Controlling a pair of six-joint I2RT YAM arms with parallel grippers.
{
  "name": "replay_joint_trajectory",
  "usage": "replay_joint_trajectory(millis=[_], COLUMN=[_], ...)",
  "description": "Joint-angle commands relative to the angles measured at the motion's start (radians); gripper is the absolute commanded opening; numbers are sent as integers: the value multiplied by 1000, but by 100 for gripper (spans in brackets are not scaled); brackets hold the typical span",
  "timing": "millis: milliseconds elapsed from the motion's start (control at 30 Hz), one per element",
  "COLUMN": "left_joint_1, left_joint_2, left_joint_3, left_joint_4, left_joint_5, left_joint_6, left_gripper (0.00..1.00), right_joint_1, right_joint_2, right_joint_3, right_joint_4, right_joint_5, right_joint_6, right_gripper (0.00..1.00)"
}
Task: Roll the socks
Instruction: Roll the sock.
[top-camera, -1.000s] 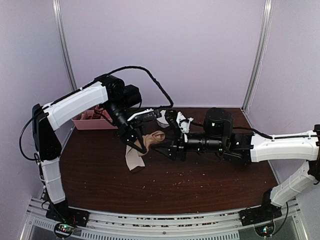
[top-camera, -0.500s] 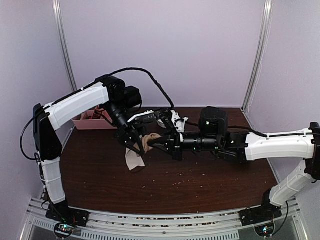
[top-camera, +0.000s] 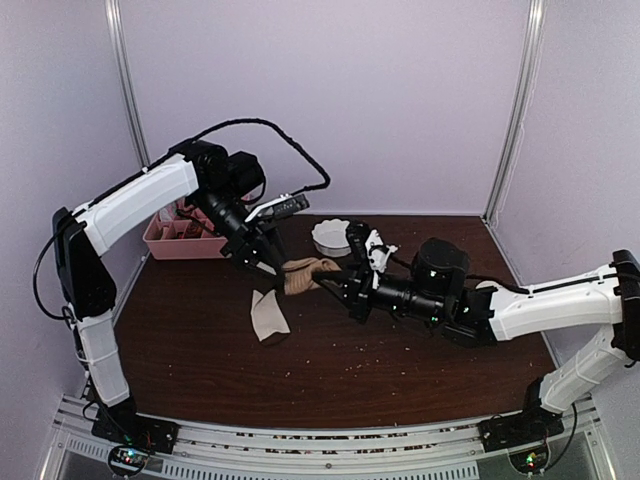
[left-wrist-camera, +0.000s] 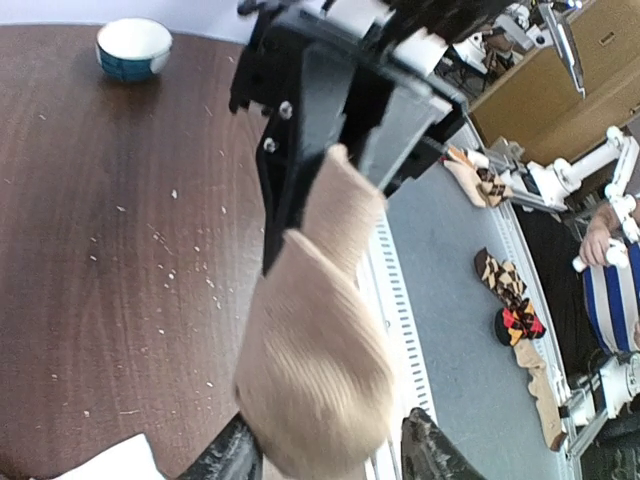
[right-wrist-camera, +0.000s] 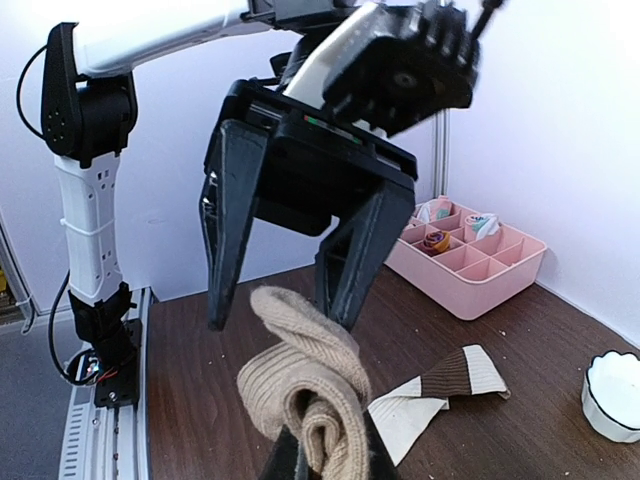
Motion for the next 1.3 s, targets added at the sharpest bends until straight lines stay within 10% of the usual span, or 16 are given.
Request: replay_joint_trajectory(millis=[0, 367, 733, 1267], left_joint_1=[8, 101, 98, 67], left_joint_2=[-65, -6, -52, -97], left_joint_3=[50, 155, -18, -58], left_joint_4=[0, -115, 142, 143], left_joint_5=[89, 235, 236, 256], left_joint_6=[-43, -8, -269, -237], left_gripper=[49, 51, 67, 23], right_joint_1=[-7, 12, 19, 28], right_joint_2=[8, 10, 38, 123], right_joint_3=[-22, -5, 77, 127], right_joint_4=[148, 117, 77, 196], right_joint_5=[74, 3, 5, 36], right_joint_6=[49, -17, -65, 39], right_gripper=[0, 0, 0, 0])
